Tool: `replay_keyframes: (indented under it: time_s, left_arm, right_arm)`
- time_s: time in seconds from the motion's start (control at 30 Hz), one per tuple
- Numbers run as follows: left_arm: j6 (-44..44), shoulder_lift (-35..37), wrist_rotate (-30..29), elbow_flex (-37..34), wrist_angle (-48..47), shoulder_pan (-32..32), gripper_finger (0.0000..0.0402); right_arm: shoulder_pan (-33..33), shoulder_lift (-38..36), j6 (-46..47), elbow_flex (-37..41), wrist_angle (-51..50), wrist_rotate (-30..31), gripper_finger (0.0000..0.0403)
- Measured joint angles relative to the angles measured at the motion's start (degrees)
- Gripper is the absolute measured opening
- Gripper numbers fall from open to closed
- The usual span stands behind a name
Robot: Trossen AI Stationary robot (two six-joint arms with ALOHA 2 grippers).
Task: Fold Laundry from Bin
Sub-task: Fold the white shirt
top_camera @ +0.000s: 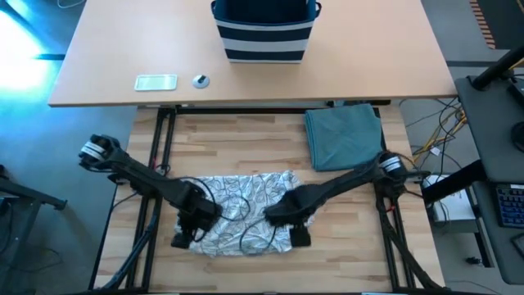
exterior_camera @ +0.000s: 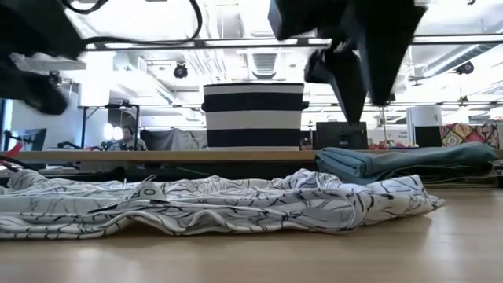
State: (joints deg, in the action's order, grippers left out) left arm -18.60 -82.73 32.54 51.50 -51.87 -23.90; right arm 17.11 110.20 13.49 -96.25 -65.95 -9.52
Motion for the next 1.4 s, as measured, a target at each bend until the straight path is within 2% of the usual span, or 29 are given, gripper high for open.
replay_keyframes:
  time_s: [0.1, 0.23, 0.37, 0.47, 0.6, 0.7, 0.77, 0.87, 1.0, 1.1, 1.2, 1.3, 1.4]
  left_arm:
    - [-5.3, 5.7, -14.0, -3.2, -0.1, 2.3, 0.0232]
    - [-16.1, 11.2, -25.2, -13.6, 10.2, 7.6, 0.0234]
    - [-21.4, 12.3, -30.0, -21.4, 13.8, 10.8, 0.0225]
    - [-24.1, 12.5, -30.7, -23.7, 14.2, 11.1, 0.0218]
    - [-25.3, 12.7, -29.8, -24.2, 13.2, 10.9, 0.0211]
    - [-25.4, 12.8, -28.9, -22.7, 11.3, 10.9, 0.0210]
    - [-24.9, 12.6, -28.6, -21.2, 11.0, 10.9, 0.0210]
    - [-23.7, 12.2, -28.9, -18.9, 11.8, 10.9, 0.0210]
    - [-22.4, 10.2, -29.9, -17.2, 12.0, 10.9, 0.0210]
    - [-22.0, 8.1, -30.1, -16.7, 11.8, 10.9, 0.0210]
    - [-22.0, 5.7, -30.0, -16.7, 12.0, 10.9, 0.0210]
    - [-21.8, 3.5, -30.0, -16.8, 12.1, 10.9, 0.0210]
    - [-21.0, 1.4, -30.1, -16.6, 11.8, 10.8, 0.0210]
  right_arm:
    - [-2.8, -4.0, 2.7, 7.3, 3.2, 2.3, 0.0222]
    - [-5.2, -7.2, 6.3, 19.5, 15.7, 2.4, 0.0215]
    - [-5.0, -6.4, 8.7, 25.9, 25.5, 3.7, 0.0205]
    - [-4.4, -5.1, 10.6, 27.9, 24.4, 4.1, 0.0202]
    - [-3.8, -6.3, 12.0, 29.2, 13.8, 3.1, 0.0201]
    - [-3.6, -10.0, 12.0, 28.6, 6.0, 3.1, 0.0201]
    - [-3.9, -14.6, 12.1, 27.2, 5.4, 3.1, 0.0201]
    - [-5.8, -20.4, 13.1, 27.6, 10.4, 5.3, 0.0201]
    - [-11.9, -23.2, 14.0, 30.9, 25.7, 11.1, 0.0201]
    - [-17.6, -21.7, 12.3, 34.4, 41.4, 11.3, 0.0199]
    - [-22.8, -16.9, 12.5, 36.0, 50.6, 10.9, 0.0182]
    - [-26.1, -12.0, 12.4, 34.9, 51.7, 9.9, 0.0142]
    - [-27.9, -7.5, 12.2, 32.1, 45.3, 9.7, 0.0090]
